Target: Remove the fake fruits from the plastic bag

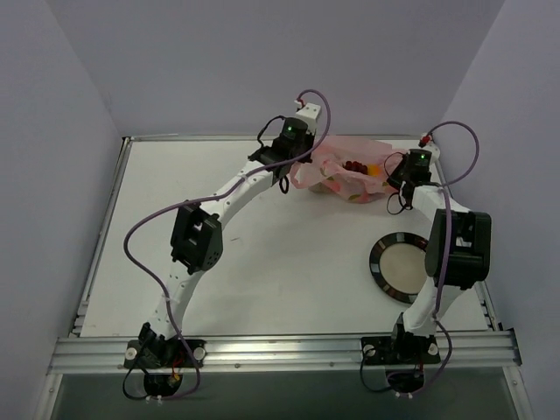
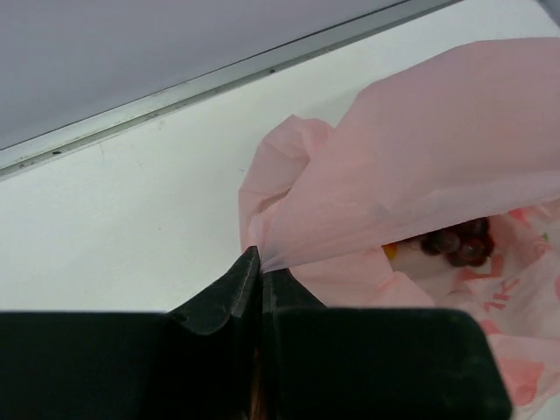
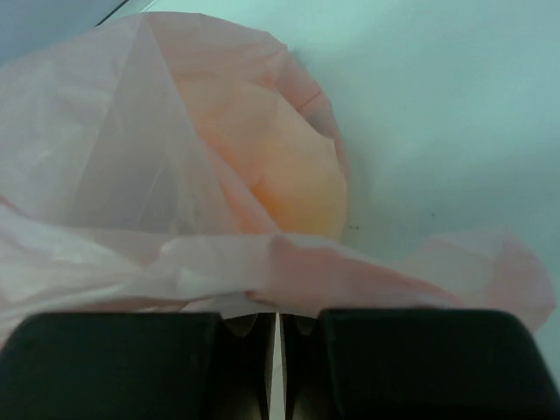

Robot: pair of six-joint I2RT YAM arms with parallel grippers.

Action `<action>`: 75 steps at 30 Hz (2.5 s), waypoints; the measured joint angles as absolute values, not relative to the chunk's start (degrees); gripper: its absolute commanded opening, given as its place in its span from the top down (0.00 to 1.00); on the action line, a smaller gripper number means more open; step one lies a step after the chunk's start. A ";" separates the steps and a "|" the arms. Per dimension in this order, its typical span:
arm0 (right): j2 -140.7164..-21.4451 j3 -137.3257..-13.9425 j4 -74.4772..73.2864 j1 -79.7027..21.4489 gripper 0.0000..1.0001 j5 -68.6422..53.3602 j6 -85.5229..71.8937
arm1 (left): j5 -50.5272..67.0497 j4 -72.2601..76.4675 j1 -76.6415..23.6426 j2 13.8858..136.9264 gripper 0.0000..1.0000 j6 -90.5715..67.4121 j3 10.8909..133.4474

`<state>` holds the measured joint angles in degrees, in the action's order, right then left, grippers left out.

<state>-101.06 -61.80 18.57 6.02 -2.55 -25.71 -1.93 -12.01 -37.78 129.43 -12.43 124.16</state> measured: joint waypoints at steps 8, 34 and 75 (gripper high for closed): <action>-116.14 -79.24 15.49 6.35 1.00 -2.31 -24.32 | -0.73 -14.13 -33.45 147.61 0.98 -14.24 143.65; -111.55 -66.81 15.49 5.96 1.00 -6.22 -24.25 | 4.71 -6.17 -31.88 115.18 0.08 -26.04 102.87; -107.42 -63.20 17.82 7.16 0.67 -10.22 -25.67 | -6.39 15.42 -39.88 127.55 0.98 -45.60 94.85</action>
